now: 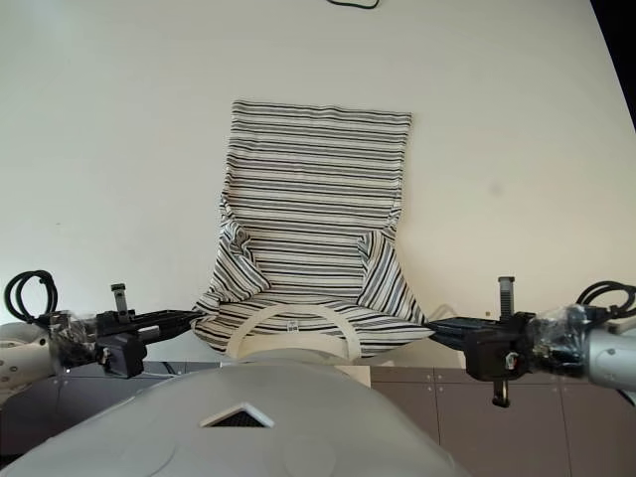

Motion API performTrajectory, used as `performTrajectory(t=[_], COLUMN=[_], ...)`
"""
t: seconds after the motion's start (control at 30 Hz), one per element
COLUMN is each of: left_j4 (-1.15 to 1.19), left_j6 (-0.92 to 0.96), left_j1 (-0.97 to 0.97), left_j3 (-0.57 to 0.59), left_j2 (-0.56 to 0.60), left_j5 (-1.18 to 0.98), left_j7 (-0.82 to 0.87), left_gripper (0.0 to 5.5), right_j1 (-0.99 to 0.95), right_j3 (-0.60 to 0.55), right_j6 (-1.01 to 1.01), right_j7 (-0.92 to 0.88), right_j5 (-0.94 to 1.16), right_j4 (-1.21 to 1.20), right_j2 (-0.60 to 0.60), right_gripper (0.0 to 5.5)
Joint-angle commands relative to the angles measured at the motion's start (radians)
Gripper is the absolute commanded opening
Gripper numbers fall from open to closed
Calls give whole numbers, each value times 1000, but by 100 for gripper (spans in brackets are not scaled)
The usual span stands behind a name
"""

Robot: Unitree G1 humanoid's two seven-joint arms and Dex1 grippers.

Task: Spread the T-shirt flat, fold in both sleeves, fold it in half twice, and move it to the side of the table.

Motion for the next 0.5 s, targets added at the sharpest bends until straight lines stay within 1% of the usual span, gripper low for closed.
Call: performTrajectory(t=[0.03, 0.1, 0.13, 0.2, 0.27, 0.33, 0.4, 0.5], left_j4=[-87, -154, -182, -232, -257, -237, -174, -20], left_j6=[74, 132, 164, 240, 328, 445, 576, 730], left_j1=[95, 154, 170, 154, 46, -173, -409, -671], left_j3=[102, 185, 224, 282, 284, 209, 112, 16], left_j2=[52, 60, 58, 57, 50, 5, -88, -234], left_j5=[-127, -224, -269, -360, -423, -446, -431, -390], left_j7=[-88, -143, -170, -217, -224, -198, -163, -120], left_gripper=[10, 10, 10, 10, 10, 10, 10, 10], right_j1=[37, 23, -3, -81, -191, -326, -490, -773], right_j3=[-168, -250, -273, -282, -238, -140, 4, 239], right_j6=[157, 249, 293, 363, 412, 459, 504, 578], right_j7=[113, 158, 165, 155, 128, 92, 65, 55], right_j5=[118, 197, 234, 289, 316, 343, 364, 348], right_j4=[-122, -168, -178, -168, -125, -55, 43, 211], right_j2=[43, 54, 49, 22, -20, -68, -103, -73], right_gripper=[15, 15, 15, 15, 15, 15, 15, 15])
